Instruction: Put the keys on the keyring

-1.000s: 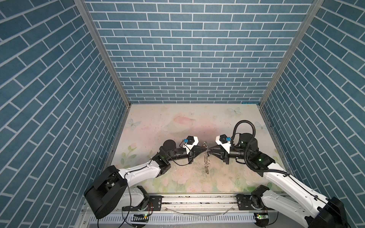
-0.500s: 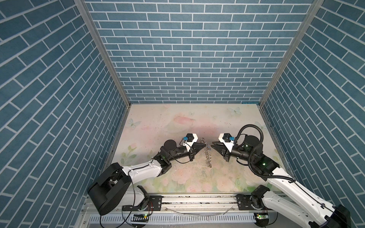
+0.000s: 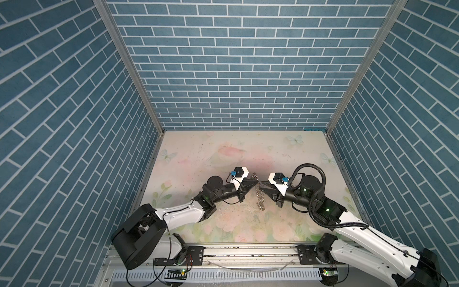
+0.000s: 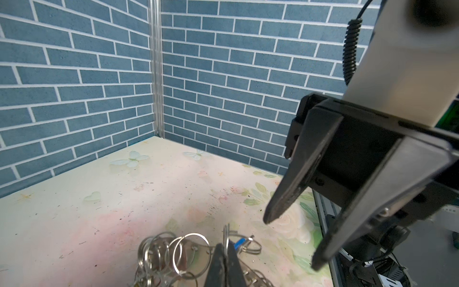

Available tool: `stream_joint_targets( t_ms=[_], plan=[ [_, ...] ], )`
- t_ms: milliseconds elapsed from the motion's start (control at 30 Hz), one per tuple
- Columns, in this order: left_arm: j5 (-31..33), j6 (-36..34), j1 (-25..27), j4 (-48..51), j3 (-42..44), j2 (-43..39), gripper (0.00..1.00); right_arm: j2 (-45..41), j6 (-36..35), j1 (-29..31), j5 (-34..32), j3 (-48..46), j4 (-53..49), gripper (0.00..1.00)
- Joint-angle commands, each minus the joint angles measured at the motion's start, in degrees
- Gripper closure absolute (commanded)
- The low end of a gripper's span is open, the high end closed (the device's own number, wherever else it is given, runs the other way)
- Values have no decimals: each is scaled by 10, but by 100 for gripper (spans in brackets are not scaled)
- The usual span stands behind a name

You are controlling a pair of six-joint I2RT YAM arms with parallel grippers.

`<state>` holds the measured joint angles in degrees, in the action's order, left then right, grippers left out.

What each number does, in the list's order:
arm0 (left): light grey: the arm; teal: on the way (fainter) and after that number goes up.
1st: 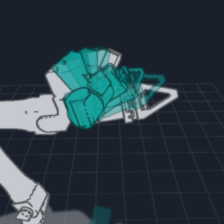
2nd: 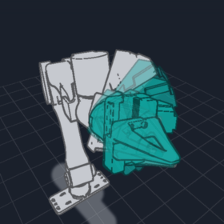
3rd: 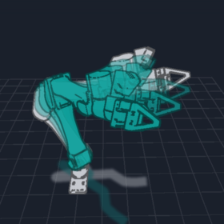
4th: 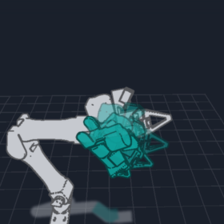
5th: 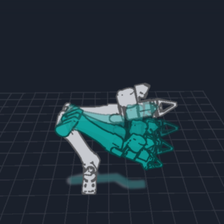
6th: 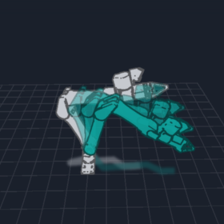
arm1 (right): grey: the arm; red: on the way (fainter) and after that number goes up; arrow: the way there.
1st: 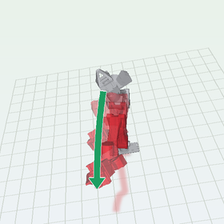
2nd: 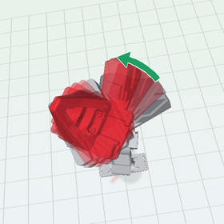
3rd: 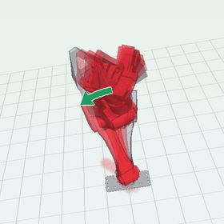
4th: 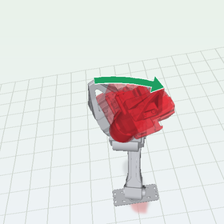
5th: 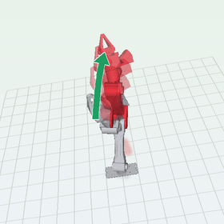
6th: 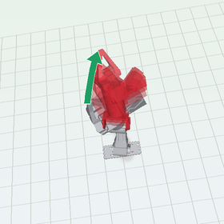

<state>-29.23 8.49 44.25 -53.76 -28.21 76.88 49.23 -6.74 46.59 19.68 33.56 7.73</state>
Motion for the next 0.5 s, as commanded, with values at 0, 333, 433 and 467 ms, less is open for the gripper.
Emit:
stream_joint_targets(
  t_ms=[0, 333, 433, 467],
  plan=[
    [9, 10, 4, -27, -14, -2, 100, 16, -18, 8, -58, -11, 32, 71],
    [13, 11, 5, -24, -17, -1, 100, 47, -25, 18, -107, -2, 35, 76],
    [16, 11, 5, -22, -18, 1, 100, 42, -25, 19, -108, -3, 33, 82],
    [17, 12, 5, -22, -18, 2, 100, 41, -25, 19, -106, -3, 31, 84]
  ],
)
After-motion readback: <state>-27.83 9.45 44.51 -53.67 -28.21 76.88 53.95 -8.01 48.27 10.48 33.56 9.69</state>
